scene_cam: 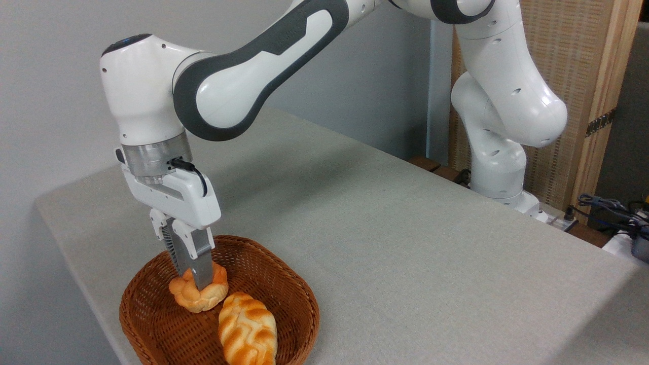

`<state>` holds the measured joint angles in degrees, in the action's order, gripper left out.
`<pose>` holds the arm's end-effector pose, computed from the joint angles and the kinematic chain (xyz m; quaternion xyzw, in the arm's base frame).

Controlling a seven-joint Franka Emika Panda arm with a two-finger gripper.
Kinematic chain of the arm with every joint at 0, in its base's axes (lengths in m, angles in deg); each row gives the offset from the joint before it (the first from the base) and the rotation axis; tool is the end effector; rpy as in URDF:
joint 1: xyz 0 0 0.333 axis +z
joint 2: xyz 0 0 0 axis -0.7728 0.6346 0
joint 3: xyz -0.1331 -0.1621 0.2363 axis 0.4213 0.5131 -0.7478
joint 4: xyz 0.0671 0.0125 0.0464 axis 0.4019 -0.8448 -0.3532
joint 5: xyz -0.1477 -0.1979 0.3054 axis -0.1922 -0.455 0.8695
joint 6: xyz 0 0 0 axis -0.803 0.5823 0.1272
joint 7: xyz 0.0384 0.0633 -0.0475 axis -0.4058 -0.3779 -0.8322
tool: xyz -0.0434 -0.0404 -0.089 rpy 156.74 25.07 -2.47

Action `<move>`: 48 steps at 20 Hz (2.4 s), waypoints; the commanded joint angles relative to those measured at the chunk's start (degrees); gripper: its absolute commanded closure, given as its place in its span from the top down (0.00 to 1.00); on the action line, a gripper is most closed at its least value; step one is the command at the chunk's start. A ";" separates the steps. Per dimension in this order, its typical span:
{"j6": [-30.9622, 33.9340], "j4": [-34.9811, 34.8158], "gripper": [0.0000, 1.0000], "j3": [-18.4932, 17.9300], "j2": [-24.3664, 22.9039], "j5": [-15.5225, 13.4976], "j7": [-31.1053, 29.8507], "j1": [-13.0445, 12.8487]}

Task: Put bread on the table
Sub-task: 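Close the gripper on the round orange bun, then lift the bun out of the basket and carry it over the table, then lower the bun onto the table surface beside the basket, then open the gripper and raise it away from the bun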

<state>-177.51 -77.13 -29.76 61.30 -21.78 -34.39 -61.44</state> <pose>0.6510 -0.1405 0.4342 -0.9493 0.3061 -0.0289 0.0660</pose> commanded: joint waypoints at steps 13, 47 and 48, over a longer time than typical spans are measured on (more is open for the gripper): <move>13.82 -0.02 0.12 -4.41 -13.43 -7.81 10.19 2.73; 11.46 -18.35 1.00 -4.13 -27.00 -7.90 15.76 -1.65; 12.33 -16.42 1.00 -5.45 -26.91 -8.33 15.76 -1.57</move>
<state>-166.42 -97.89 -31.92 34.92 -28.95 -18.66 -63.26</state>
